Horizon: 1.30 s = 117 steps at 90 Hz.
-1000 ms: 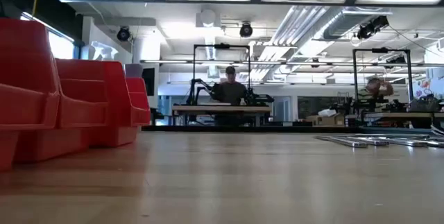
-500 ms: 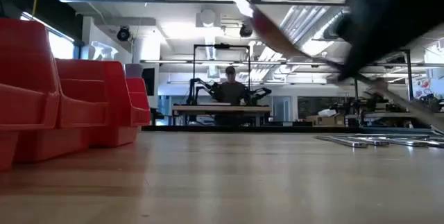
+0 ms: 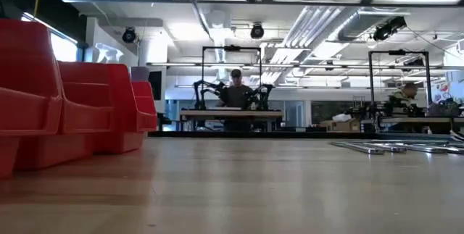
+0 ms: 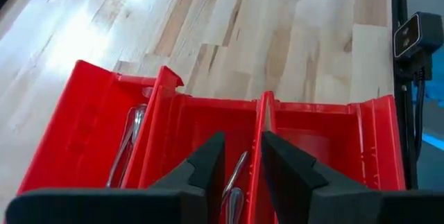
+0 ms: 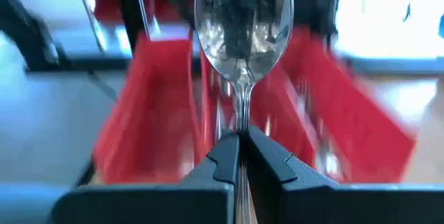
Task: Sort silverware
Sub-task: Put the silver spoon in the middle red bin
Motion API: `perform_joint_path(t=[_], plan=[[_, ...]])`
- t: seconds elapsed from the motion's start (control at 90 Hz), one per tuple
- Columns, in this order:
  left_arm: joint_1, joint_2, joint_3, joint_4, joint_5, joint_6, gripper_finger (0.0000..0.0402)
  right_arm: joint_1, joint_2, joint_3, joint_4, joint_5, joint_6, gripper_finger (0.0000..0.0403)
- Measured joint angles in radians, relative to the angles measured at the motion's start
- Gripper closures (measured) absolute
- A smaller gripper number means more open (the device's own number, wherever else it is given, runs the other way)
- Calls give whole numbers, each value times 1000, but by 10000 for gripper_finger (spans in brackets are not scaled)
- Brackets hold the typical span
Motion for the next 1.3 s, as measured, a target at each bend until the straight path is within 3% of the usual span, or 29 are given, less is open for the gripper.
perform_joint_path(t=[0.144,0.344,0.622,0.778,0.922,1.089,1.3], plan=[[-8,-1,0,1,0,21,326,-51,57,18,204,-107,-77,403],[-14,-1,0,1,-28,27,326,-102,268,269,177,-260,-134,403],[-56,-1,0,-1,62,7,326,-141,511,736,-354,-293,-137,403],[-112,-19,1,-3,45,-27,326,-151,585,913,-596,-290,-120,403],[-155,-41,18,-3,-30,-46,326,-180,628,986,-737,-290,-92,403],[-179,-63,37,0,-126,-18,326,-198,632,988,-768,-294,-41,403],[-182,-73,39,-2,-153,-19,326,-210,632,988,-786,-297,-45,401]])
